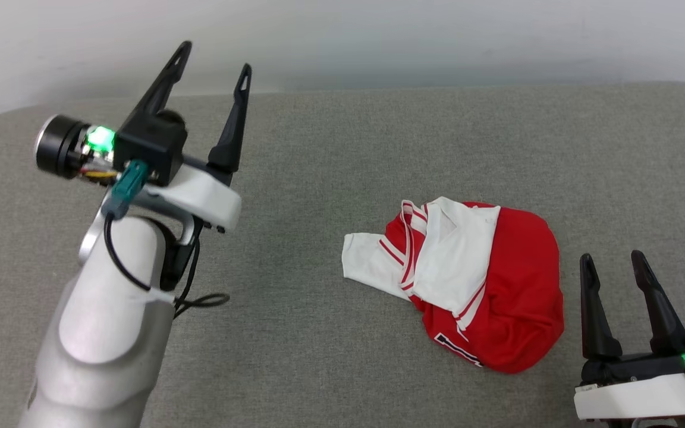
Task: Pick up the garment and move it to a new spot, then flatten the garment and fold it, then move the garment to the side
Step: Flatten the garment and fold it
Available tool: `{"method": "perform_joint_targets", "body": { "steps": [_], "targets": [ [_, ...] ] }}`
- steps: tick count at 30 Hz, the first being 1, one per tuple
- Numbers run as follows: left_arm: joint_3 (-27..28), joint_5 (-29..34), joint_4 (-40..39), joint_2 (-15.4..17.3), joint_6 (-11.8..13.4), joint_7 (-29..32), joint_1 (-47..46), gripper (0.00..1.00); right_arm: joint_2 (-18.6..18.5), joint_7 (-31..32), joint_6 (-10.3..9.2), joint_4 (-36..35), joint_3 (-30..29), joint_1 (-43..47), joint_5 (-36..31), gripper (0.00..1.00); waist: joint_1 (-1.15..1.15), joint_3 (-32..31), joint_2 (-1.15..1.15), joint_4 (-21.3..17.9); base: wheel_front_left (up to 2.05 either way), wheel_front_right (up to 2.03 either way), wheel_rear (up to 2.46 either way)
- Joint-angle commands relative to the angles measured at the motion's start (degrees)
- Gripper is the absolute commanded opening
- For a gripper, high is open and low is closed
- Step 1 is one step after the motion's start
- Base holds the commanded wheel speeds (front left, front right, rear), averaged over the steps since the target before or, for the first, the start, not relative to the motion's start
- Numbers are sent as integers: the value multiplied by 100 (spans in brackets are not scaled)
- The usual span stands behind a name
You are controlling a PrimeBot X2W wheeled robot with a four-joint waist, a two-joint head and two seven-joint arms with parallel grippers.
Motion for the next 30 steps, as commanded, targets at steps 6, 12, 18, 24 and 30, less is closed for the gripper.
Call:
{"method": "perform_joint_targets", "body": {
  "steps": [6,12,18,24,30],
  "targets": [
    [-726,-645,543,242,-261,1486,-1094,100,12,-12,-2,-18,-6,-242,74,100,-1,402,0,-211,0,0,0],
    [-2286,-2121,511,788,-257,3104,-1880,100,13,-12,-2,-24,-29,-391,102,100,-1,640,0,-344,0,0,0],
    [-3585,-3380,562,1196,-259,4362,-2533,100,12,-12,-2,-44,15,-612,138,100,-1,909,0,-539,0,0,0],
    [-4680,-4139,608,1466,-260,5135,-3045,100,11,-12,-2,-77,59,-778,193,100,-1,1189,0,-773,0,0,0],
    [-5708,-4526,740,1656,-260,5620,-3327,100,12,-12,-2,-66,84,-869,254,100,-1,1384,0,-964,0,0,0]
  ]
}}
